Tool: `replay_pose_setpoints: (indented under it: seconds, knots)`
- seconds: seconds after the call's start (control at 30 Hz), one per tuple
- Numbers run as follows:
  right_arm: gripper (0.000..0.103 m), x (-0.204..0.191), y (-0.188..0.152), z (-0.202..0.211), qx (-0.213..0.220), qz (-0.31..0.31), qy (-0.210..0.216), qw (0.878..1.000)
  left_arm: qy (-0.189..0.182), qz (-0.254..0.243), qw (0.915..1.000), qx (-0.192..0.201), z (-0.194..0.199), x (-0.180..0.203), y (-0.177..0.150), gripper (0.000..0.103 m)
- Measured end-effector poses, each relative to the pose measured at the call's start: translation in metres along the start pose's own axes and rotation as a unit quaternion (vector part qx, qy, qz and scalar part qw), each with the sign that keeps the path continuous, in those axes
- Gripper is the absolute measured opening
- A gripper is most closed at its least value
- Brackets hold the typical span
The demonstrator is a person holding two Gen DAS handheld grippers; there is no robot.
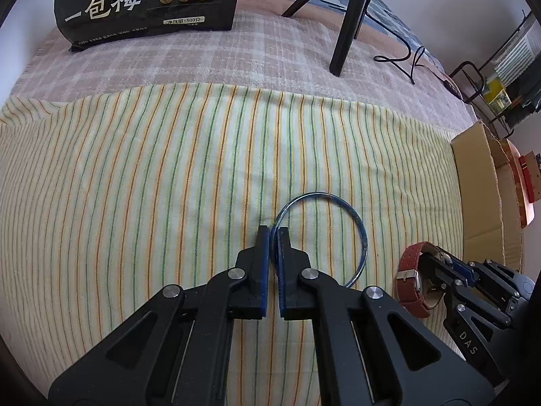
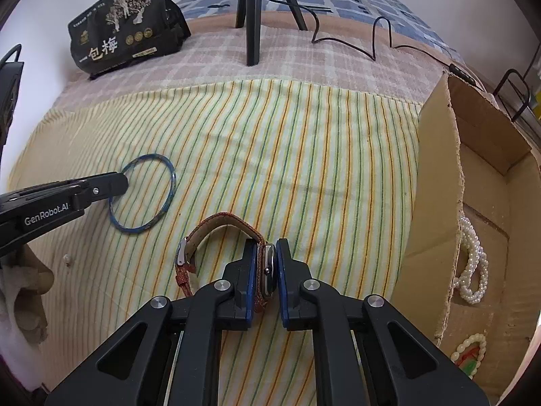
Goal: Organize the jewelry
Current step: 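Close the right gripper on the watch while the left gripper grasps the blue bangle, then lift the watch and bangle and carry both over the cardboard box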
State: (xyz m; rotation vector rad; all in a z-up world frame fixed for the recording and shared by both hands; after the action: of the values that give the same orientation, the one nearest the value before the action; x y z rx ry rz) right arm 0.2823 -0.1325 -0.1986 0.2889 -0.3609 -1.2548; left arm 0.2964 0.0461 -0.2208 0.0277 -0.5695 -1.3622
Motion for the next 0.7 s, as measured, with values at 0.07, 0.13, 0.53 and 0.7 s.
replay_pose_setpoints:
  seconds: [0.07,0.13,0.53,0.7]
  knots:
    - [0.009,0.001,0.001,0.003,0.006,-0.002,0.001,1.0,-0.001,0.002,1.0,0.005,0.005,-0.002,0.0,0.002]
    - [0.009,0.002,0.002,0.007,0.013,-0.005,0.002,1.0,-0.004,0.004,0.9999,0.011,0.011,-0.003,0.001,0.002]
    - [0.009,0.002,0.001,0.043,0.054,-0.015,0.02,0.998,-0.038,0.007,0.998,0.051,0.067,-0.002,-0.003,0.001]
    - [0.009,0.005,-0.002,0.061,0.071,-0.017,0.025,0.997,-0.059,0.007,0.996,0.067,0.092,0.004,-0.007,0.001]
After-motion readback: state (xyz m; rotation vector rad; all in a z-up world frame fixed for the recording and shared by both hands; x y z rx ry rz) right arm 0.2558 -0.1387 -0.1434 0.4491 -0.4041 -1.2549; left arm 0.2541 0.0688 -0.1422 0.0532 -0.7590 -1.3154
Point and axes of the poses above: each gripper's, at about its wrist camera, not at the fingertips, and z roughly against the way its jaws point, x to its right, y to its top, the point moved 1 cm from there along -z, roughly the way its jaws point, and after that the axes turned 9 degrees about -y, right-handed, at the moved point
